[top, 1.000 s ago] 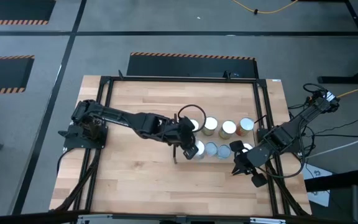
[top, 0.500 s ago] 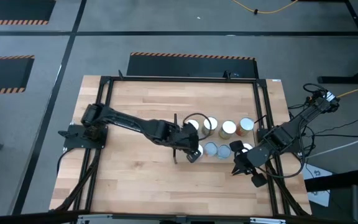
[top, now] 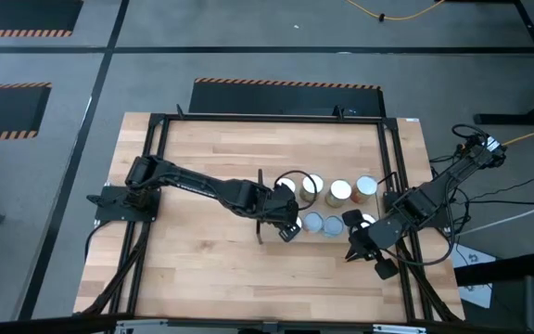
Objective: Pick and place cans onto a shelf
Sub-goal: Put the canned cherries on the shelf
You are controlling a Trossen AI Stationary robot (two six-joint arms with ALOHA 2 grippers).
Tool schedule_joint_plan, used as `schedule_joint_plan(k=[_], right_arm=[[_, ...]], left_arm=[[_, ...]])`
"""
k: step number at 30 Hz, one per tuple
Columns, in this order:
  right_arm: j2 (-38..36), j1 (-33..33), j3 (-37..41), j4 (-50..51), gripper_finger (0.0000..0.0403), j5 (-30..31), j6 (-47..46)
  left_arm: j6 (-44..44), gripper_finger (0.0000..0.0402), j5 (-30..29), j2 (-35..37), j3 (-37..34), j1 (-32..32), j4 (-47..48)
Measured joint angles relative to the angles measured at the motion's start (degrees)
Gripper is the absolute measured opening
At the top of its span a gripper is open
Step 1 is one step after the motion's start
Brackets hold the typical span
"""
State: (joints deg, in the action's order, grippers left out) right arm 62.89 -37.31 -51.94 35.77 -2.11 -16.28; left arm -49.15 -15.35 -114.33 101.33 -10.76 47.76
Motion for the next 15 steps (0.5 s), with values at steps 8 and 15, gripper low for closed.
schedule_joint_plan(k=[8, 15], right_arm=[[0.0, 0.01, 0.0, 0.02, 0.0035, -0.02, -0.02], [0.0, 0.01, 0.0, 0.04, 0.0035, -0.02, -0.02]], left_arm=[[0.09, 0.0, -0.61, 0.03, -0.04, 0.06, 0.14], [0.22, 0.0, 0.06, 0.07, -0.08, 1.22, 0.23]])
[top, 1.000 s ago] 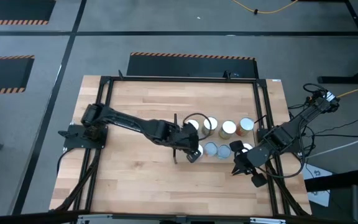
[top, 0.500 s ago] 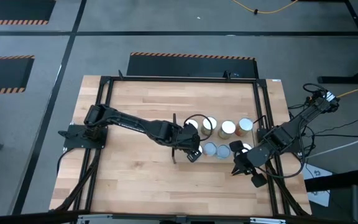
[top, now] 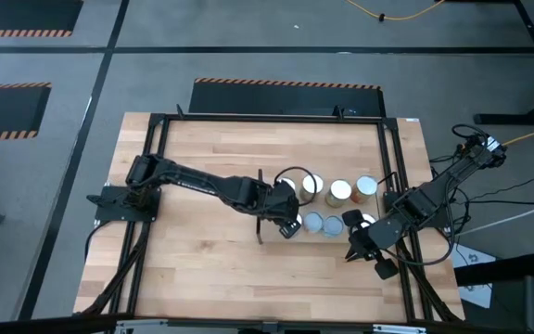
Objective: Pick and place cans onto a shelf
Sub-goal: Put the canned cherries on the shelf
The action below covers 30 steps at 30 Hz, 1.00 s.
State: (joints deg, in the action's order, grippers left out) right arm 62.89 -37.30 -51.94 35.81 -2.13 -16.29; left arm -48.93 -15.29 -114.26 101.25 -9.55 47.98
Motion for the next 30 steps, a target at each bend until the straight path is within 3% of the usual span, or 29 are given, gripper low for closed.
schedule_joint_plan(k=[10, 30], right_arm=[[0.0, -0.02, 0.0, 0.02, 0.0035, 0.0, 0.0], [0.0, 0.0, 0.0, 0.02, 0.0035, 0.0, 0.02]], left_arm=[[1.51, 0.0004, 1.43, 0.02, 0.0, 0.64, -0.02], [1.51, 0.0085, 0.86, 0.02, -0.02, 0.42, 0.0]])
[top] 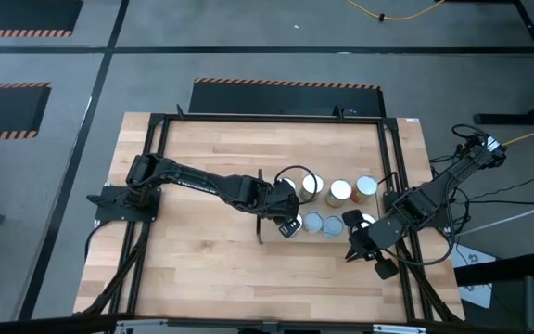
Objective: Pick and place cans onto a shelf
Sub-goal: Put the canned cherries on the shelf, then return to Home Position
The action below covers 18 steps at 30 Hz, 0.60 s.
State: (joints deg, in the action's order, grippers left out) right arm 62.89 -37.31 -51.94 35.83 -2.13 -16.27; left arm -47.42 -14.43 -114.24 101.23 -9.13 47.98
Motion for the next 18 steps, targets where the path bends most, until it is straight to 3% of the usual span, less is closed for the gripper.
schedule_joint_plan(k=[7, 18], right_arm=[[0.0, -0.01, 0.0, 0.0, 0.0035, -0.01, 0.01], [-0.02, 0.01, 0.0, 0.09, 0.0035, -0.02, 0.02]], left_arm=[[-0.28, 0.0094, -3.06, -0.03, -0.02, -0.04, -0.71], [-0.46, 0.0093, -2.83, 1.86, -0.05, -0.31, -1.22]])
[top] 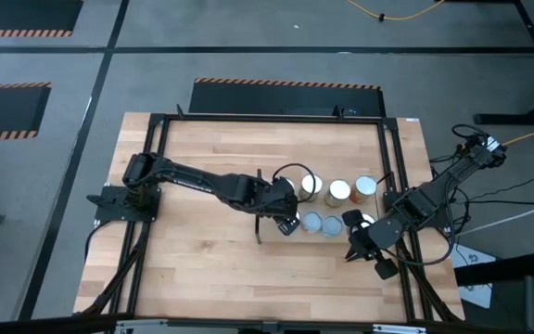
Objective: Pick and place cans onto a shelf
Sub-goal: Return to Home Position
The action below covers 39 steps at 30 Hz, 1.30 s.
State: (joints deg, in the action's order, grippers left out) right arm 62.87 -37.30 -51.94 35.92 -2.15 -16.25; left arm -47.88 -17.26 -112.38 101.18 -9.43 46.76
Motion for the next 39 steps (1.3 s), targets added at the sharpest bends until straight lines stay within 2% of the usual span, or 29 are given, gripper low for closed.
schedule_joint_plan(k=[8, 15, 20, 26, 32, 35, 39], right_arm=[[-0.02, -0.02, 0.0, -0.02, 0.0035, 0.01, 0.0], [-0.04, -0.01, -0.02, 0.85, 0.0035, -0.02, -0.06], [-0.02, -0.02, -0.02, 1.74, 0.0035, -0.02, -0.11], [-0.02, -0.01, -0.02, 2.21, 0.0035, -0.02, -0.02], [-0.02, 0.0, -0.02, 2.23, 0.0035, -0.02, -0.02], [-0.02, -0.02, -0.02, 2.19, 0.0035, -0.02, 0.0], [-0.02, 0.0, -0.02, 2.19, 0.0035, 0.0, 0.37]], left_arm=[[0.02, 0.0093, 0.79, 3.13, 0.0, -0.69, 0.01], [3.31, 0.0092, -0.31, 10.77, -0.02, -3.21, -0.23], [9.08, 0.0092, -8.14, 17.88, -0.02, -7.64, -0.63], [20.83, 0.0092, -18.01, 25.34, 0.03, -16.63, -0.86], [34.06, 0.0092, -22.99, 27.2, 0.03, -26.3, 0.38], [34.95, 0.0092, -24.59, 27.14, -1.51, -29.25, -0.05], [34.88, 0.0092, -27.6, 27.58, -6.05, -29.68, 0.23]])
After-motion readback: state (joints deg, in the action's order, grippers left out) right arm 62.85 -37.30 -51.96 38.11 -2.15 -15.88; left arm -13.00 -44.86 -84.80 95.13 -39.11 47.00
